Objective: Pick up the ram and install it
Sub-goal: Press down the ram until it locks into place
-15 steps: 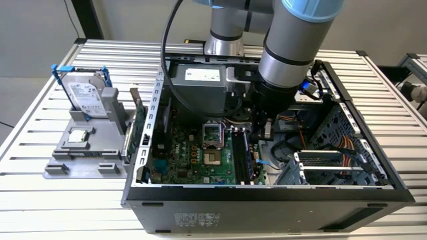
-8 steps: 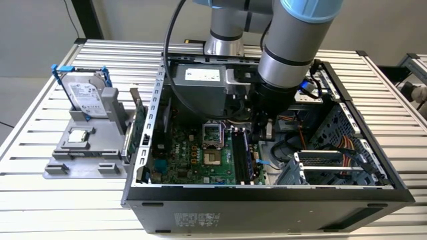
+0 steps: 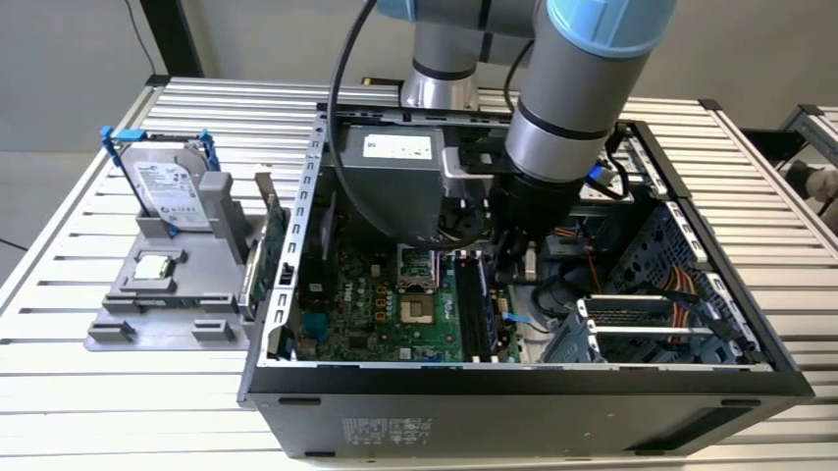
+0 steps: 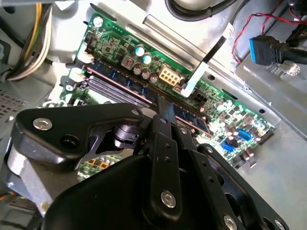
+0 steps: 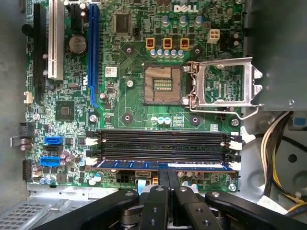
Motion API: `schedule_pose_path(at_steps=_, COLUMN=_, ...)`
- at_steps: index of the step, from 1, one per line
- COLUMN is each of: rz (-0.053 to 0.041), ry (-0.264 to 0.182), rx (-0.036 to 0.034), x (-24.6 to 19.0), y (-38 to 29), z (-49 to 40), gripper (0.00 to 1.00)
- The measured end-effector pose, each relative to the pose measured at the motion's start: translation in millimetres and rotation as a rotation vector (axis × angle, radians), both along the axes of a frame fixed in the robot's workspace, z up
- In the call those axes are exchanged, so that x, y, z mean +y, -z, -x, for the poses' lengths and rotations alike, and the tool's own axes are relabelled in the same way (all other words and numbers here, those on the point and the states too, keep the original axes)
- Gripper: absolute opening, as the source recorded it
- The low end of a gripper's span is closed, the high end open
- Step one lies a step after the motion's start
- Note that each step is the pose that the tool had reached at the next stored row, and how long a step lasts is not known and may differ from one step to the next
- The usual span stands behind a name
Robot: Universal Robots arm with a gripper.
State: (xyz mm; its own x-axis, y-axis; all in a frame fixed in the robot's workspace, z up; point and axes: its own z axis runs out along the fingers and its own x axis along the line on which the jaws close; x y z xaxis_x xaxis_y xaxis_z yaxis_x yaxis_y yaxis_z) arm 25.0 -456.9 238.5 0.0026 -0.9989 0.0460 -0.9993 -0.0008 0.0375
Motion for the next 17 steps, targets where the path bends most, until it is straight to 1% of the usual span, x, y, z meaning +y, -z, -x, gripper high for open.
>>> schedule_pose_path(at_steps=3, rz=0.0, ry=-0.02, rx=0.0001, x=-1.6, y=2.8, z=0.1, gripper=0.0)
schedule_pose_path(at_steps=5, rz=-0.0001, ry=-0.025, rx=0.0, x=-2.0, y=5.8, z=1.5, gripper=0.0)
schedule_pose_path(at_steps=7, rz=0.0, ry=-0.026, rx=0.0, x=-2.3, y=9.2, z=3.1, gripper=0.0)
schedule_pose_path(at_steps=10, rz=0.0005, ry=-0.026, rx=0.0001, x=-2.6, y=9.6, z=3.8, gripper=0.0)
schedule_pose_path(at_steps=17, rz=0.0017, ry=-0.026, rx=0.0005, x=-3.0, y=20.6, z=3.9, gripper=0.0)
